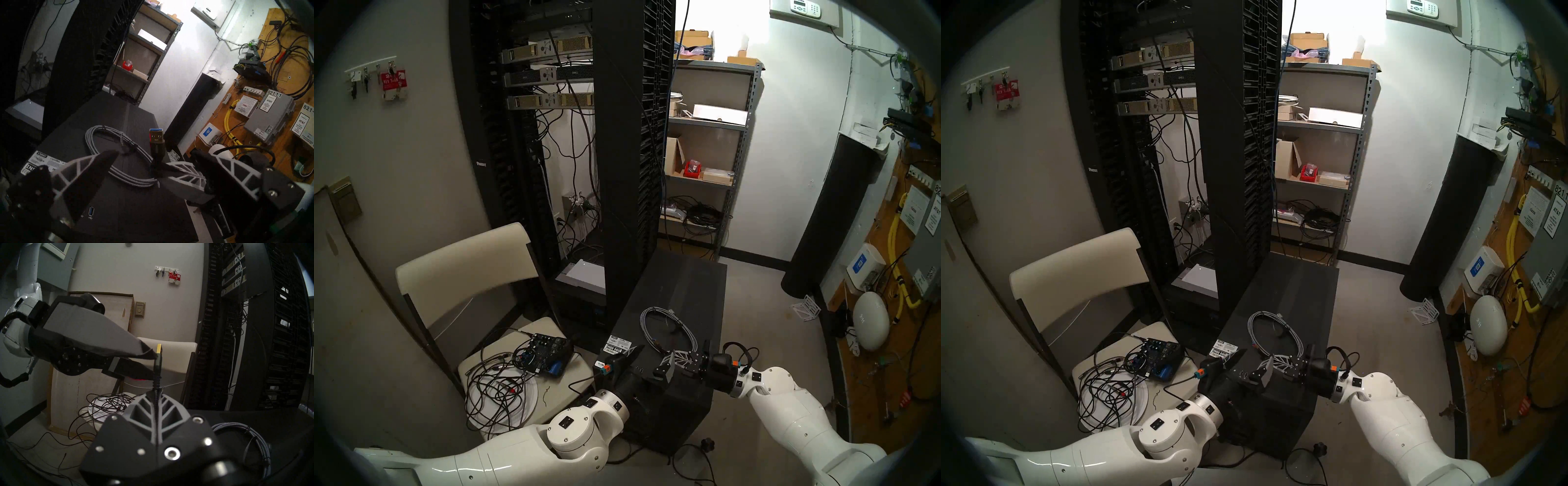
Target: Insert the cable into the workstation's USB slot
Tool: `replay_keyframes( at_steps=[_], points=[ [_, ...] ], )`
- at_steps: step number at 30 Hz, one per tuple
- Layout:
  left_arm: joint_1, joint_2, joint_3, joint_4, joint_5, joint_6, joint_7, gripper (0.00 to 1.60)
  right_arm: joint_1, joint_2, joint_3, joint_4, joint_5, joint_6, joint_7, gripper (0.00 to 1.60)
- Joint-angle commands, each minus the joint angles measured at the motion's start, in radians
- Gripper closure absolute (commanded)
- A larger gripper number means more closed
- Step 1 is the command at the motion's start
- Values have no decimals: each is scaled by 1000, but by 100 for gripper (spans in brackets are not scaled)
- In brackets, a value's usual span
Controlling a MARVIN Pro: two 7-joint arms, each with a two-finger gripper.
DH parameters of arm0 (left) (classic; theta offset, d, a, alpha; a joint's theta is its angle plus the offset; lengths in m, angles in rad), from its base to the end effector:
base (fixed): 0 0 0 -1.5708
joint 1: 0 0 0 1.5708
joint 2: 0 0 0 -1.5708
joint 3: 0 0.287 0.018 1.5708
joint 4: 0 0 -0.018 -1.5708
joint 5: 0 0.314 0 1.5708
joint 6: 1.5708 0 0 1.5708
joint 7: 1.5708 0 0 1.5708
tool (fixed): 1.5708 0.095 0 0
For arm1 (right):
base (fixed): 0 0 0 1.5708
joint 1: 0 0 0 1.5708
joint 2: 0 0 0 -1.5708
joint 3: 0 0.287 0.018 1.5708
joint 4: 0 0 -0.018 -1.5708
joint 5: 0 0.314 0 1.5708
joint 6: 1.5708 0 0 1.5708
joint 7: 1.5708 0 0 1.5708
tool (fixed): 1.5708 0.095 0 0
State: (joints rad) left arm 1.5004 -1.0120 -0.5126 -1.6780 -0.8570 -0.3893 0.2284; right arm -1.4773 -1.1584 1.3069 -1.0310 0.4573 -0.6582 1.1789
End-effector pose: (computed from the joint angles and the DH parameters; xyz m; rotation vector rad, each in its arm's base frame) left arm 0.2671 -0.1555 -0.3806 1.9231 -0.1331 1.4971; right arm 0.3444 -0.0311 -0.4235 -1.3979 -1.1196 -1.6107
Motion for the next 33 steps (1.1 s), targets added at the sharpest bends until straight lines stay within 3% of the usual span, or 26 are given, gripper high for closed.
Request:
replay_keyframes(
  at_steps=[1,15,20,33],
  points=[
    [-3,-32,9,5,70,-64,8,0,24,16,-29,-3,54,-17,109,160],
    [-16,-31,10,23,88,-87,35,0,31,76,-105,-21,80,-14,53,160],
    [-17,12,5,6,62,-69,12,0,32,115,-115,-51,33,22,-2,160],
    [-22,142,-9,-42,38,-78,-91,0,57,116,-91,-45,-15,50,-45,160]
  ],
)
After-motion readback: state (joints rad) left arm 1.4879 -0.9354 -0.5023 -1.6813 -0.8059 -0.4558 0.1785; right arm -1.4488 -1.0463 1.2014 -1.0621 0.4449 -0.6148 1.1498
